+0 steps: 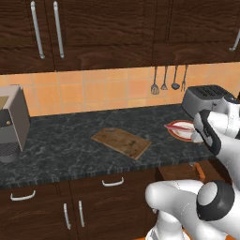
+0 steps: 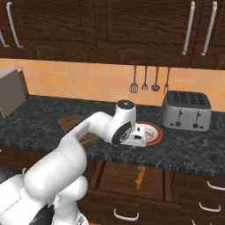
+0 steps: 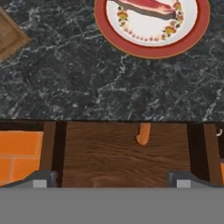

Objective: Pick up the knife from the drawer and place it on the cutting board. Then place the meat from the plate to the cutting board.

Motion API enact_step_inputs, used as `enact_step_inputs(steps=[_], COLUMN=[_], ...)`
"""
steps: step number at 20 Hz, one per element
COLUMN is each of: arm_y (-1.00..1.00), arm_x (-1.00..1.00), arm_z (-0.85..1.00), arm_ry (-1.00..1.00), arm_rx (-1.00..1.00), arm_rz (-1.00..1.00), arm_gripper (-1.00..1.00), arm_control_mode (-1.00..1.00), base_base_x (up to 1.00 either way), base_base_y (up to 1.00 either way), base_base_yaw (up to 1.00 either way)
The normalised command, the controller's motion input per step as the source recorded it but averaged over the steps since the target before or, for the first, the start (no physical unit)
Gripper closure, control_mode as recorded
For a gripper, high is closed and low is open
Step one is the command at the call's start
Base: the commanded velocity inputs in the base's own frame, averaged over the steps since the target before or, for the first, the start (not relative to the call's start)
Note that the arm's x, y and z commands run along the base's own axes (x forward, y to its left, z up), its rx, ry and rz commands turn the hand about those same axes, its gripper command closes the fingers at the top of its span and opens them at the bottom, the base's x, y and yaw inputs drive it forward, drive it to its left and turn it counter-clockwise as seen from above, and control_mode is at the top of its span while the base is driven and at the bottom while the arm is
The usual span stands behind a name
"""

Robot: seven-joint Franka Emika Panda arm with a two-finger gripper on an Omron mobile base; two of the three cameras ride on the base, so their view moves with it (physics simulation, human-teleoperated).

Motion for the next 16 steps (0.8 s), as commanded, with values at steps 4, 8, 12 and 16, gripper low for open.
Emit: enact_step_inputs(steps=[4, 8, 12, 16], arm_y=[-0.41, -0.13, -0.04, -0.08], arm_x=[0.0, 0.04, 0.0, 0.0], arm_z=[-0.64, -0.52, -0.6, -0.68], arm_ry=[-0.01, 0.0, 0.0, -0.04], arm_rx=[0.01, 0.0, 0.0, 0.0], arm_rz=[0.0, 0.0, 0.0, 0.0], arm_gripper=[-1.0, -1.0, -1.0, -1.0], arm_control_mode=[-1.0, -1.0, -1.0, -1.0], base_base_x=[0.0, 0.0, 0.0, 0.0], base_base_y=[0.0, 0.0, 0.0, 0.0], base_base_yaw=[0.0, 0.0, 0.0, 0.0])
